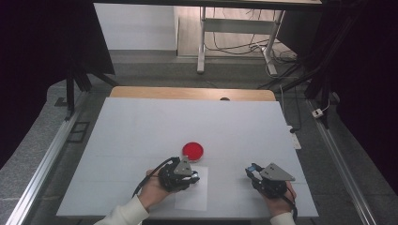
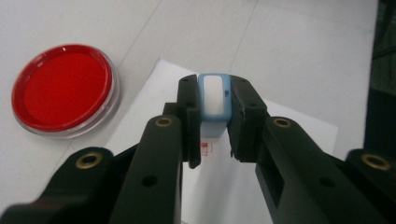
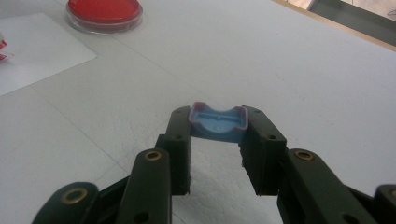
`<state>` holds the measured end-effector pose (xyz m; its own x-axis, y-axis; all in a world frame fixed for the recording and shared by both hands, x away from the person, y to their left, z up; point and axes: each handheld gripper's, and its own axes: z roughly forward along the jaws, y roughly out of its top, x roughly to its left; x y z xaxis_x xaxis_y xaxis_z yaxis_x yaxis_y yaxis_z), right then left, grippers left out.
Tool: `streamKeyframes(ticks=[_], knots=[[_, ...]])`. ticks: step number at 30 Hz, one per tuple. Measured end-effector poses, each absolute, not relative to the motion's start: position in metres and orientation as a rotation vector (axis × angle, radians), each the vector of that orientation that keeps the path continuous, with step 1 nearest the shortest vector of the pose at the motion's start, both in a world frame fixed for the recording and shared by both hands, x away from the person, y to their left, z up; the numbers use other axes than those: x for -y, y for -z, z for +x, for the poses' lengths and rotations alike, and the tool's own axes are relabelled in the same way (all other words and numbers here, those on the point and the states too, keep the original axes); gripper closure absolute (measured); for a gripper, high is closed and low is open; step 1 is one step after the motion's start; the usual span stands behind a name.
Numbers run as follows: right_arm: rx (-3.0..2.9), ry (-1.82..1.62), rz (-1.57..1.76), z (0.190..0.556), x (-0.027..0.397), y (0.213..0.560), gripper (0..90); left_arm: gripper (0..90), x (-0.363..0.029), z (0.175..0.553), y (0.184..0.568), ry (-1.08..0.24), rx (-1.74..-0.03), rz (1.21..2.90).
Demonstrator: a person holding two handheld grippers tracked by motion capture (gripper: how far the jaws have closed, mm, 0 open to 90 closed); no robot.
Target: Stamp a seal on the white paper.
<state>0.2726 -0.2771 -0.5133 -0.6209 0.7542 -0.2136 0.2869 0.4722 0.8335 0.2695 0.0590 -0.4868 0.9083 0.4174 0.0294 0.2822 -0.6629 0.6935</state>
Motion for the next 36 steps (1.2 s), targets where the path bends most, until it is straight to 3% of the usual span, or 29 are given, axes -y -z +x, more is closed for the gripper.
streamKeyframes(ticks=[36], knots=[[-2.154,-1.058,0.861,0.273,0.277,0.514,64.3,76.1,-0.109,0.282,0.453,-0.211,-0.665,2.04]])
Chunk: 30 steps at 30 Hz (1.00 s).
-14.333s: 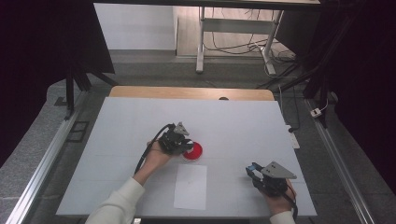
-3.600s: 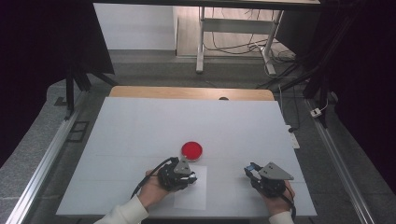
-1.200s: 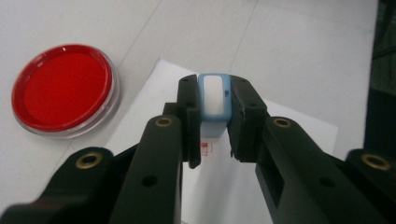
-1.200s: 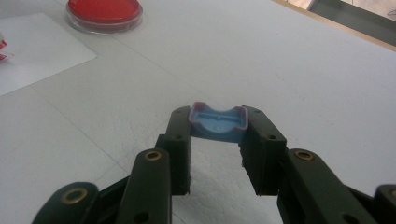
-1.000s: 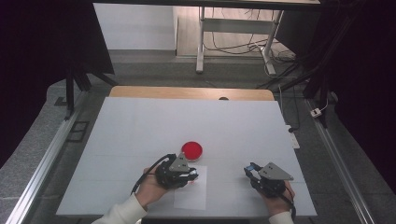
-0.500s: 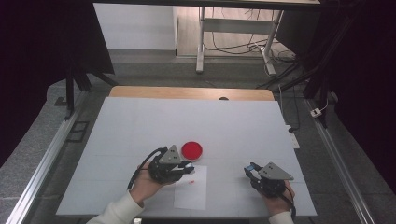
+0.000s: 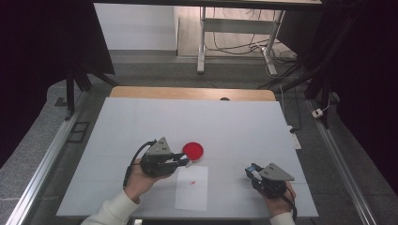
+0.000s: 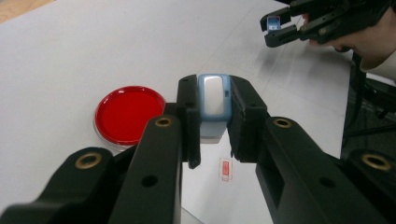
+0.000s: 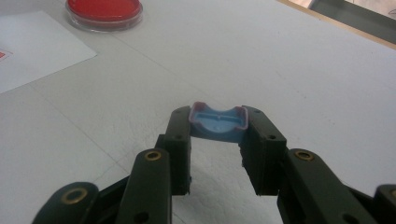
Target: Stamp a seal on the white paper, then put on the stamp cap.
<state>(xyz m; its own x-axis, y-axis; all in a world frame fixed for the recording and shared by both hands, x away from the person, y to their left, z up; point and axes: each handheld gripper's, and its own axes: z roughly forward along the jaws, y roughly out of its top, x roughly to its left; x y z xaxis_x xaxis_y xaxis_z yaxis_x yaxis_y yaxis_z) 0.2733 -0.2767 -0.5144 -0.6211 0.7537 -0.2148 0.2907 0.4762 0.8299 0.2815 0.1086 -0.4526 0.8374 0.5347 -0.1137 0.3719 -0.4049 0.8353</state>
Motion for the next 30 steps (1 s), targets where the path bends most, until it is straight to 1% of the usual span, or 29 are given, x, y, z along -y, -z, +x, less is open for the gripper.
streamKeyframes(ticks=[9,30], knots=[[-2.152,-1.06,0.857,0.2731,0.2752,0.5145,64.3,76.0,-0.1116,0.2815,0.4512,-0.2,-0.667,2.018],[-2.158,-1.082,0.843,0.2716,0.2698,0.5124,64.3,76.0,-0.107,0.2796,0.4529,-0.212,-0.66,2.038]])
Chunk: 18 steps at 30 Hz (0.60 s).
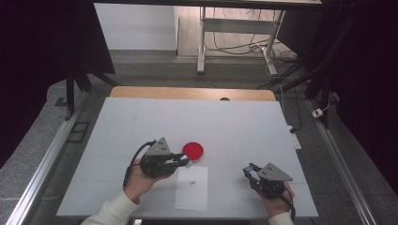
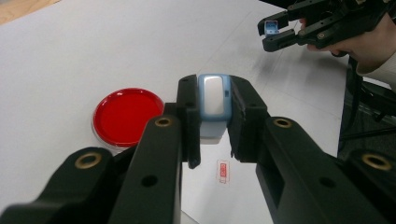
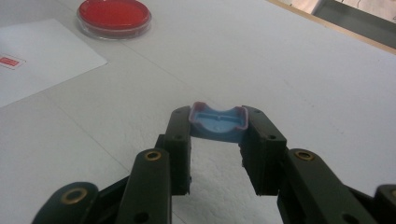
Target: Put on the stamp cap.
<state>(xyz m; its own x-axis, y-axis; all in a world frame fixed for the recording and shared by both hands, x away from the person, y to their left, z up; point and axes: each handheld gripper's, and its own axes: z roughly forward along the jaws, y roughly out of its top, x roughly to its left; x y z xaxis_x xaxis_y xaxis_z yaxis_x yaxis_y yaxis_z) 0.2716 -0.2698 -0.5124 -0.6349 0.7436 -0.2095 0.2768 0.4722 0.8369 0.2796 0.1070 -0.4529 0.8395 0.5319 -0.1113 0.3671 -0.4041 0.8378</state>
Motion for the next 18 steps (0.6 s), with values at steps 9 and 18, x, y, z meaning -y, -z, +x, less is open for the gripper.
streamKeyframes(ticks=[9,18], knots=[[-2.168,-1.098,0.831,0.271,0.265,0.512,64.2,76.0,-0.105,0.28,0.455,-0.207,-0.662,2.044],[-2.179,-1.119,0.828,0.27,0.259,0.514,64.2,76.0,-0.105,0.281,0.456,-0.205,-0.666,2.046]])
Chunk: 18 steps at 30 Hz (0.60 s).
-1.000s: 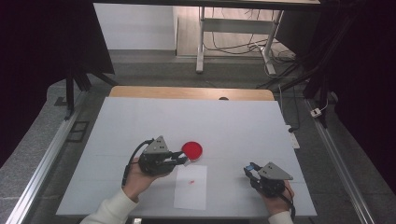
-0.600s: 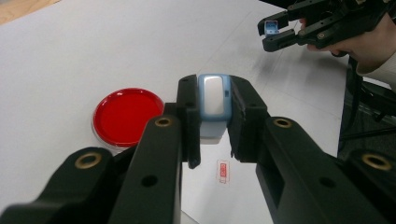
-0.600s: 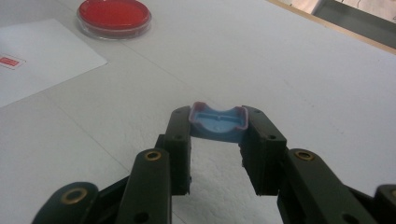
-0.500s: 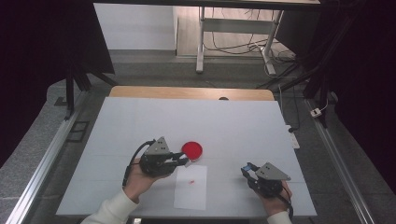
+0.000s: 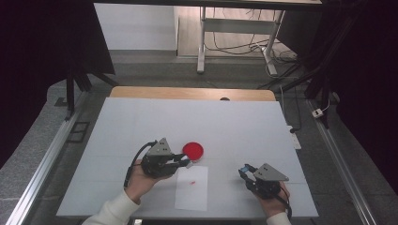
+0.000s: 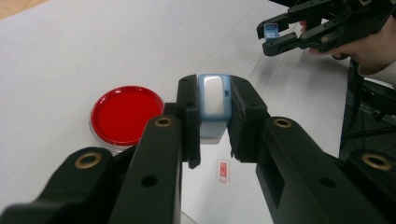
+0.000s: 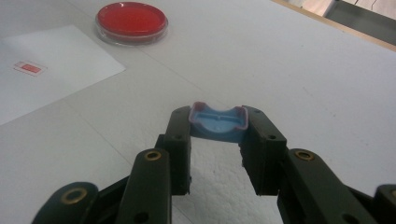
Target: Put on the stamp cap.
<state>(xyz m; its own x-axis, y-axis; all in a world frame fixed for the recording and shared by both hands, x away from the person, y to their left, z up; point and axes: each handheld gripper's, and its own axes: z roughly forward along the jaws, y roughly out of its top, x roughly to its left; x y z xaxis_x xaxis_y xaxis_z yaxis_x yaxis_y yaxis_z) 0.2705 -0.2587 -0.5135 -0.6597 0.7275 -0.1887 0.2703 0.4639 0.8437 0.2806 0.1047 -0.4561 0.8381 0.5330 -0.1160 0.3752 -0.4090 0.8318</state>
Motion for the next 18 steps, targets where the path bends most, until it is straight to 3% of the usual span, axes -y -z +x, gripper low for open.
streamKeyframes(ticks=[18], knots=[[-2.22,-1.184,0.788,0.266,0.233,0.514,64.2,75.9,-0.102,0.281,0.459,-0.201,-0.664,2.057]])
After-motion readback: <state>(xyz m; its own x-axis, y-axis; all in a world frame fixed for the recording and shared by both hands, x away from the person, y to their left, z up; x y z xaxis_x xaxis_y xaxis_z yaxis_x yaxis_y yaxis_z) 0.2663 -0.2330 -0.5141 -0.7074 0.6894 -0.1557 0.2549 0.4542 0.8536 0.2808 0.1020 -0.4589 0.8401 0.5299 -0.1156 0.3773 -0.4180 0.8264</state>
